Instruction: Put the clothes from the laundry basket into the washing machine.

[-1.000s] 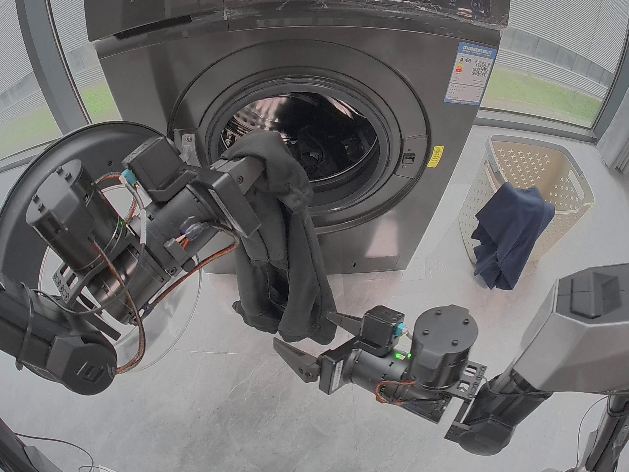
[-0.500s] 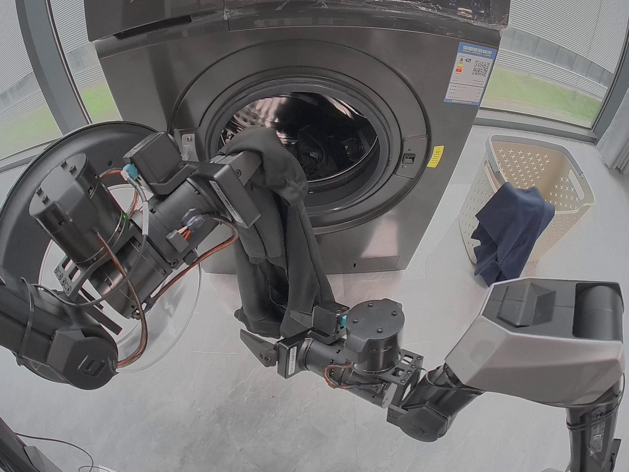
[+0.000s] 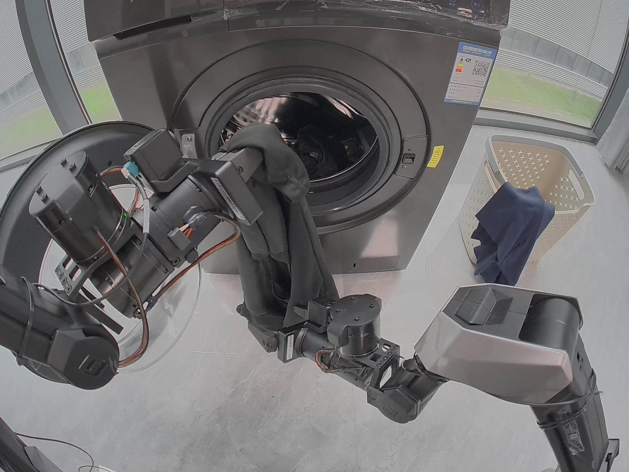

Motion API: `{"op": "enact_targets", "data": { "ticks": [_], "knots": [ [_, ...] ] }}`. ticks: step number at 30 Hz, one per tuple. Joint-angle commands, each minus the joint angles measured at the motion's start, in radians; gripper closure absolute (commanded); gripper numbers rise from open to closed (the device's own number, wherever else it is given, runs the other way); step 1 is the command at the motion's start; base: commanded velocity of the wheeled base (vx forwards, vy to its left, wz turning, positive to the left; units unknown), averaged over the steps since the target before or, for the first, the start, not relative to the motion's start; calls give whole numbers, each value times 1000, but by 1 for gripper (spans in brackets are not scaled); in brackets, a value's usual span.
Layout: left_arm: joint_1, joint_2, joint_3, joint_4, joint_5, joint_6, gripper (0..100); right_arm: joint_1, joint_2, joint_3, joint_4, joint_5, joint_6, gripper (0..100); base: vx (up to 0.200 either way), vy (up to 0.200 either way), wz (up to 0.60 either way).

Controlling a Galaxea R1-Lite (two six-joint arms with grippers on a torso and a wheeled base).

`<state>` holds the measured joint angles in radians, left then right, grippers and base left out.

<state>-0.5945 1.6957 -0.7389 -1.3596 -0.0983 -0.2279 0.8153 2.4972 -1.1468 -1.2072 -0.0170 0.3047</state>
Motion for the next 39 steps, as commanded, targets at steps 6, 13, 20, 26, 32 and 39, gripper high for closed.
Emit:
{"op": "enact_targets", "data": {
  "ticks": [6, 13, 20, 26, 32, 39],
  "knots": [
    [1, -1, 0, -1, 0, -1, 100, -90, 42, -47, -3, -3, -64, 0, 0, 0, 0],
    [8, -5, -2, -1, 0, -1, 100, -104, 52, -54, -3, -8, -64, 0, 0, 0, 0],
    [10, 1, -11, -1, 2, -1, 100, -28, -20, 73, -9, 3, -56, 0, 0, 0, 0],
    [10, -1, -11, -1, 2, -1, 100, 24, -34, 48, 2, 17, -36, 0, 0, 0, 0],
    [10, -1, -10, -1, 2, -1, 100, 18, 20, -79, 44, 17, -33, 0, 0, 0, 0],
    [8, -2, -11, -3, 2, -1, 100, -25, 111, -218, 94, 15, -32, 0, 0, 0, 0]
  ]
}}
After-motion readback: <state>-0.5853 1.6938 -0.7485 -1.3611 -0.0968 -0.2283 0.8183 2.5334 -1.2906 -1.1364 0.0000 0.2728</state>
